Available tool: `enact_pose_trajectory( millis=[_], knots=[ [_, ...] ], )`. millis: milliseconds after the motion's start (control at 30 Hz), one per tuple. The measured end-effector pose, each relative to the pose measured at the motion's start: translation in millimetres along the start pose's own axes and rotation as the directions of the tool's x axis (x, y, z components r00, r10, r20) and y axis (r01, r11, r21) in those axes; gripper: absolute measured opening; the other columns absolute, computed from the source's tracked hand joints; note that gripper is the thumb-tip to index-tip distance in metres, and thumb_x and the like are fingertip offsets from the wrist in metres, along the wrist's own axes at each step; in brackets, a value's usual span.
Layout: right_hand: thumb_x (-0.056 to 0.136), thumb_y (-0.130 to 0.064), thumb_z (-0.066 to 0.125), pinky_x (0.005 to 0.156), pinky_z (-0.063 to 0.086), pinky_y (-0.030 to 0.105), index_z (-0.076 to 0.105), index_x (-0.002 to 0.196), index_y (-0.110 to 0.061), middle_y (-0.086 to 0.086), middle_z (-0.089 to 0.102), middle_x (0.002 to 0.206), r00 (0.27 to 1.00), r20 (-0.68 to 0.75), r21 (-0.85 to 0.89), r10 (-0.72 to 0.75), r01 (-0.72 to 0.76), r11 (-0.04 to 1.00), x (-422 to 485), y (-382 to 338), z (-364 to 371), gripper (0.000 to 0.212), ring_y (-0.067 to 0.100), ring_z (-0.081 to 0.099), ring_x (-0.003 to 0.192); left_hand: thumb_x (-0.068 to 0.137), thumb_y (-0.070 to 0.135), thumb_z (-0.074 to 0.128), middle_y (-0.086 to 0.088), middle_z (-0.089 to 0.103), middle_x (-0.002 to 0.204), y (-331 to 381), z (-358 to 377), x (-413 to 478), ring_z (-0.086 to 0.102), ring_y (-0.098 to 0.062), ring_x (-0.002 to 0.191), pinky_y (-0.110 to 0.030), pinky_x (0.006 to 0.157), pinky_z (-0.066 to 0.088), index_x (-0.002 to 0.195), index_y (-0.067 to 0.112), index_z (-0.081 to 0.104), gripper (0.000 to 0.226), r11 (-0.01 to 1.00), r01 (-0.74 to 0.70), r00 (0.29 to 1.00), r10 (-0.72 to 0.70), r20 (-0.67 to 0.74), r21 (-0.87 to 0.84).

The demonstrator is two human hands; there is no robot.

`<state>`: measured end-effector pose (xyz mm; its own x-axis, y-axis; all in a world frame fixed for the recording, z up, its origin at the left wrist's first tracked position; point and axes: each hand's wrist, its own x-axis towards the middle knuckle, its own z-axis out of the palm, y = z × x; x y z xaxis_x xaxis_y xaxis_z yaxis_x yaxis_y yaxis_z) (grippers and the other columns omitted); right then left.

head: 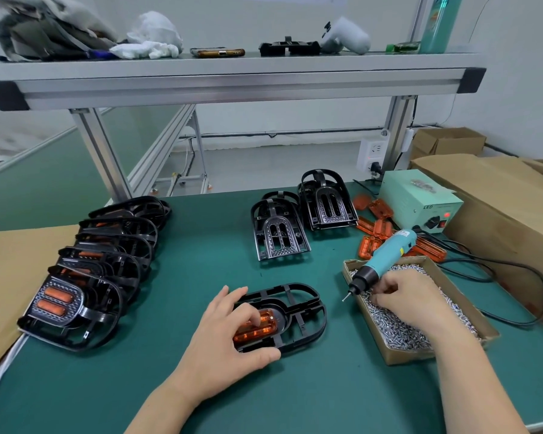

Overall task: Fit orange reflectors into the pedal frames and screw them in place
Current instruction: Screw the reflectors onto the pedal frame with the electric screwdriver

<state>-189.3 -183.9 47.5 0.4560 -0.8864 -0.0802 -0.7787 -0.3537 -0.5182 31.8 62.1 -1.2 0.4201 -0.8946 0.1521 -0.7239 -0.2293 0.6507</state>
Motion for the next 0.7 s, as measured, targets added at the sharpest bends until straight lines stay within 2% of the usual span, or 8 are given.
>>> enact_pose_trajectory(
  millis=[133,167,233,300,367,467,533,700],
  knots=[
    [0.088,-0.026,0.074,0.053,0.035,0.027,0.070,0.068,-0.030,-0.008,0.065,0.067,1.000,-0.013,-0.058,-0.017,0.017,0.998,-5,-2,-9,0.021,0.009,0.055,0.065,0.069,0.073,0.066,0.022,0.027,0.155,3,-1,-1,-0.005,-0.001,0.151,-0.038,0.121,0.014,0.092,0.043,0.057,0.039,0.998,-0.056,0.996,0.056,-0.073,-0.004],
    [0.090,-0.027,0.071,0.052,0.033,0.027,0.070,0.070,-0.029,-0.008,0.065,0.065,0.999,-0.020,-0.074,-0.024,0.023,0.997,-7,-4,-13,0.021,0.009,0.054,0.062,0.073,0.069,0.065,0.022,0.032,0.152,5,-1,-1,0.001,-0.003,0.152,-0.039,0.121,0.015,0.091,0.041,0.060,0.034,0.997,-0.080,0.989,0.076,-0.127,-0.024],
    [0.092,-0.025,0.068,0.051,0.032,0.026,0.069,0.070,-0.024,-0.008,0.064,0.065,0.998,-0.047,-0.083,-0.050,0.046,0.995,-12,-8,-22,0.022,0.009,0.054,0.061,0.080,0.057,0.064,0.020,0.052,0.136,13,-2,1,0.024,-0.008,0.147,-0.038,0.118,0.025,0.088,0.036,0.069,0.023,0.990,-0.132,0.953,0.112,-0.281,-0.054],
    [0.092,-0.025,0.068,0.052,0.034,0.025,0.069,0.070,-0.023,-0.008,0.064,0.065,0.994,-0.064,-0.034,-0.086,0.084,0.996,-18,-14,-31,0.023,0.008,0.055,0.061,0.085,0.040,0.068,0.019,0.066,0.111,24,-2,4,0.049,-0.012,0.127,-0.033,0.105,0.041,0.085,0.027,0.076,0.015,0.981,-0.186,0.889,0.145,-0.435,-0.054],
    [0.091,-0.025,0.070,0.051,0.036,0.019,0.071,0.070,-0.021,-0.011,0.064,0.059,0.988,-0.032,0.077,-0.151,0.153,0.985,-25,-25,-37,0.021,0.003,0.052,0.055,0.084,0.027,0.072,0.022,0.068,0.093,39,-2,7,0.058,-0.012,0.107,-0.027,0.092,0.046,0.082,0.026,0.078,0.006,0.975,-0.215,0.857,0.159,-0.489,-0.059],
    [0.089,-0.018,0.075,0.055,0.038,0.007,0.074,0.075,-0.014,-0.013,0.065,0.061,0.959,0.060,0.412,-0.278,0.231,0.882,-36,-50,-32,0.014,-0.004,0.050,0.055,0.082,0.027,0.071,0.025,0.068,0.091,64,-1,11,0.059,-0.012,0.102,-0.016,0.087,0.043,0.086,0.033,0.079,0.010,0.965,-0.194,0.886,0.096,-0.454,-0.176],
    [0.089,-0.014,0.075,0.054,0.036,0.007,0.074,0.079,-0.010,-0.011,0.062,0.062,0.935,0.098,0.572,-0.342,0.228,0.788,-43,-65,-22,0.011,-0.003,0.047,0.054,0.082,0.029,0.071,0.025,0.069,0.092,77,1,14,0.059,-0.009,0.104,-0.014,0.087,0.043,0.091,0.037,0.079,0.015,0.947,-0.167,0.910,0.040,-0.412,-0.275],
    [0.091,-0.012,0.071,0.048,0.031,0.011,0.074,0.078,-0.013,-0.001,0.052,0.061,0.899,0.136,0.763,-0.417,0.173,0.623,-54,-93,7,0.014,0.003,0.039,0.051,0.089,0.011,0.072,0.022,0.072,0.091,91,-1,20,0.062,-0.003,0.098,-0.025,0.085,0.048,0.091,0.047,0.077,0.036,0.854,-0.075,0.953,-0.091,-0.290,-0.515]
  ],
)
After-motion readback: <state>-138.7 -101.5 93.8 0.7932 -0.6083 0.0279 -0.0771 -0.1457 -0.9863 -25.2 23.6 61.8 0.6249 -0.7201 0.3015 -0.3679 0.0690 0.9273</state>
